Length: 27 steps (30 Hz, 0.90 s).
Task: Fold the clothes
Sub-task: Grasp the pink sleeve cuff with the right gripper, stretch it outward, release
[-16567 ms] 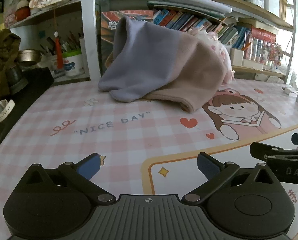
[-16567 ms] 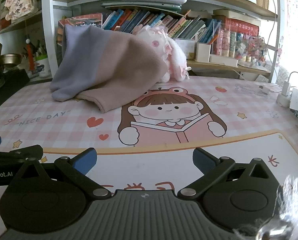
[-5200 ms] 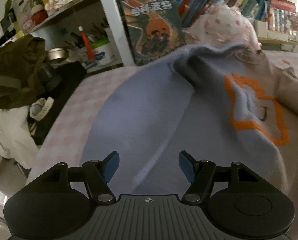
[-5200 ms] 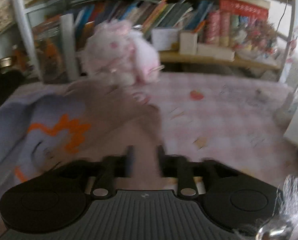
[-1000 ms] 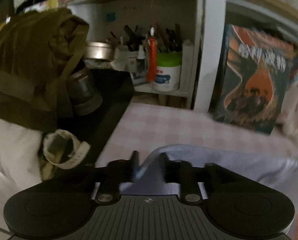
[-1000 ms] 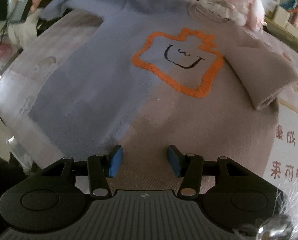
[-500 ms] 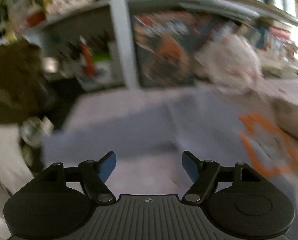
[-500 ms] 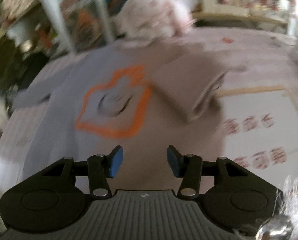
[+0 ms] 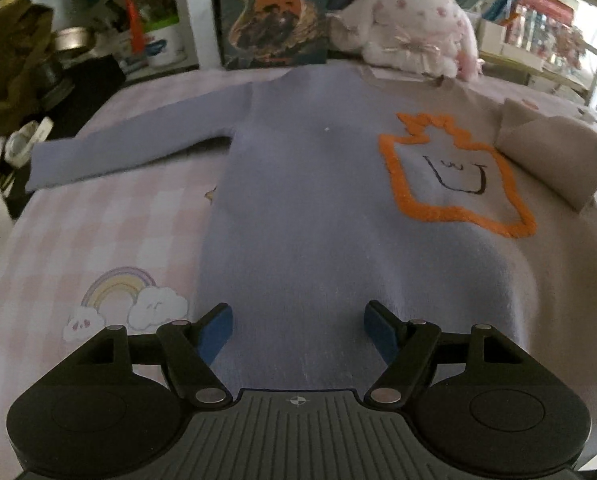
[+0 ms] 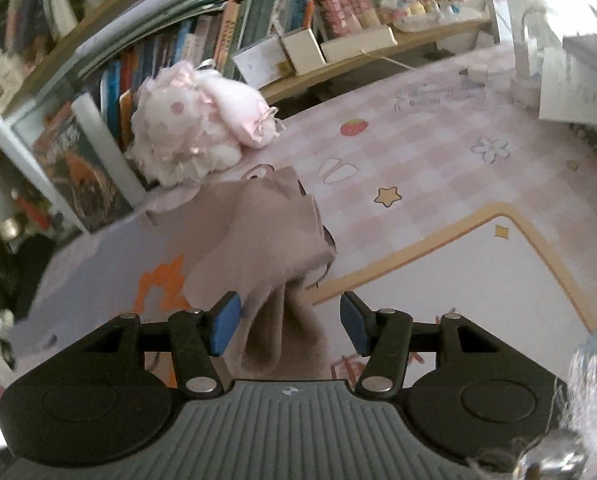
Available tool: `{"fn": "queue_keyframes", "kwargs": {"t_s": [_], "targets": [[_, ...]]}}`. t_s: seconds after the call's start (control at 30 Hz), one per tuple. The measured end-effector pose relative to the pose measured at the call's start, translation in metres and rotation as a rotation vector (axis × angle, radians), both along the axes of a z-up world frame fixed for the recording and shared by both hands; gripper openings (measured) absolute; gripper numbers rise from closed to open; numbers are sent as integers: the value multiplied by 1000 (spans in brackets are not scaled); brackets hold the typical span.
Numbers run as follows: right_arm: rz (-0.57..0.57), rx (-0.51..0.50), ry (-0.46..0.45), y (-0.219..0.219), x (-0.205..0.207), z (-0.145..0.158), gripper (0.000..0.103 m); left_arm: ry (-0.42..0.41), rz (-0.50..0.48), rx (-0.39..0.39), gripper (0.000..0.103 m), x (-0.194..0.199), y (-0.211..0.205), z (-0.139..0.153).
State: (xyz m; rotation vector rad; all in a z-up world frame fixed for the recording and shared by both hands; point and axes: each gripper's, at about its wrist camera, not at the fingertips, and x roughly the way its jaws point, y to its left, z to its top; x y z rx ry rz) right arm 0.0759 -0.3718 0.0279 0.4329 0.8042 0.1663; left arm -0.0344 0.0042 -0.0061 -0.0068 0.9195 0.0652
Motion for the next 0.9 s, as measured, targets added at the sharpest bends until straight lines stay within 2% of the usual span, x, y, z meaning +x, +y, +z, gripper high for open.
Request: {"fn": "queue_keyframes", "kwargs": {"t_s": [0.07, 0.1, 0.13, 0.23, 0.33, 0.53, 0.7, 0.9], "targets": [[-2, 35, -1, -6, 9, -1, 46, 4, 25, -3, 76, -1, -1, 0], [-4, 53, -1, -9, 14, -2, 31, 5, 36, 0, 76, -2, -2, -1], [9, 49, -3, -8, 18, -1, 10, 6, 46, 4, 76, -2, -3, -1], [-22, -33, -61, -13, 23, 9, 9, 5, 69, 16, 77, -4, -7, -1], [-61, -118, -124, -19, 27, 20, 5, 9, 98, 9, 82, -4, -5, -2], [-260, -221, -224, -63, 49, 49, 5, 31, 121, 12, 84, -1, -6, -1], [-445, -287, -229, -101, 72, 56, 5, 37, 130, 13, 83, -1, -7, -1], [-535, -355, -188, -120, 92, 44, 5, 50, 115, 34, 82, -1, -10, 3]]}}
